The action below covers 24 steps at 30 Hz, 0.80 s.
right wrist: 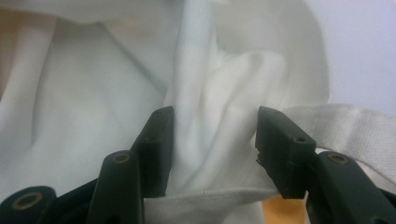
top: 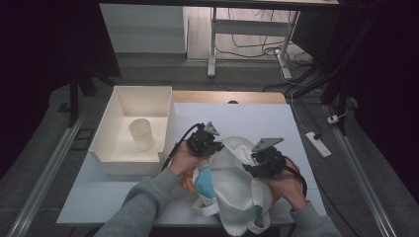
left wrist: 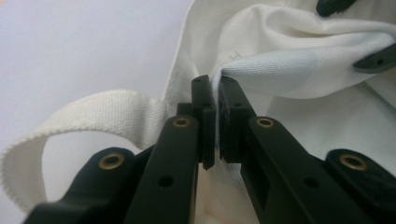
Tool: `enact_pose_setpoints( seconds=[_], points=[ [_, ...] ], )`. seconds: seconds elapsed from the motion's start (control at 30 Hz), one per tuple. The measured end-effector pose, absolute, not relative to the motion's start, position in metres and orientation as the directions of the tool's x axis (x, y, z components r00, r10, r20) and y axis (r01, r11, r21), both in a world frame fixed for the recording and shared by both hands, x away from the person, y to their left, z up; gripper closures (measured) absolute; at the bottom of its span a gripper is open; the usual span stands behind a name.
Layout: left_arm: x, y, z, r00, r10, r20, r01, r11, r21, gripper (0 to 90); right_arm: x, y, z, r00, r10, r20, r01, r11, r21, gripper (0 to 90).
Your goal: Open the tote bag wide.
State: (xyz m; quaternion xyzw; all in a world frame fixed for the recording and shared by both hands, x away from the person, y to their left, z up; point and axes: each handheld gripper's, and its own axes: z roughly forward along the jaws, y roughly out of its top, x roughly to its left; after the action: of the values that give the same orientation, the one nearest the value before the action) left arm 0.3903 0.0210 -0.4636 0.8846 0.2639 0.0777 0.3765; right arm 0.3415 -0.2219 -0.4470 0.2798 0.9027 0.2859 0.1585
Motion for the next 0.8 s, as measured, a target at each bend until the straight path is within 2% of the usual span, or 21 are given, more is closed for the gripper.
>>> enact_pose_setpoints(
  seconds=[0.13,0.23,0.3,0.37,0.43,0.5,0.6,0.67,0.8],
  points=[
    [0.390,0.020,-0.464,0.850,0.523,-0.061,0.408,-0.581,0.704,85.5,0.333,-0.219,-0.445,-0.808,0.571,-0.144,0.395,0.706,0.588,49.1],
    [0.391,0.020,-0.465,0.850,0.523,-0.065,0.410,-0.580,0.704,85.6,0.332,-0.216,-0.447,-0.816,0.552,-0.172,0.386,0.741,0.549,63.8],
    [0.390,0.021,-0.465,0.852,0.519,-0.065,0.408,-0.581,0.704,85.5,0.335,-0.218,-0.450,-0.812,0.562,-0.156,0.411,0.741,0.531,75.5],
    [0.390,0.021,-0.464,0.856,0.513,-0.067,0.403,-0.579,0.708,85.5,0.340,-0.225,-0.451,-0.811,0.568,-0.138,0.415,0.726,0.549,81.8],
    [0.389,0.023,-0.464,0.861,0.502,-0.088,0.403,-0.565,0.720,85.1,0.345,-0.235,-0.445,-0.808,0.581,-0.098,0.426,0.691,0.584,83.5],
    [0.388,0.024,-0.462,0.867,0.487,-0.104,0.397,-0.551,0.734,84.8,0.347,-0.245,-0.435,-0.792,0.601,-0.107,0.417,0.660,0.625,84.3],
    [0.385,0.021,-0.461,0.867,0.492,-0.073,0.377,-0.555,0.741,84.8,0.352,-0.250,-0.429,-0.772,0.623,-0.127,0.416,0.646,0.639,84.5],
    [0.386,0.017,-0.464,0.864,0.501,-0.055,0.377,-0.571,0.729,84.8,0.361,-0.251,-0.435,-0.760,0.639,-0.120,0.437,0.638,0.634,84.6],
    [0.389,0.014,-0.472,0.862,0.503,-0.063,0.392,-0.583,0.711,84.8,0.381,-0.255,-0.454,-0.739,0.673,-0.034,0.505,0.587,0.633,84.8]
  ],
)
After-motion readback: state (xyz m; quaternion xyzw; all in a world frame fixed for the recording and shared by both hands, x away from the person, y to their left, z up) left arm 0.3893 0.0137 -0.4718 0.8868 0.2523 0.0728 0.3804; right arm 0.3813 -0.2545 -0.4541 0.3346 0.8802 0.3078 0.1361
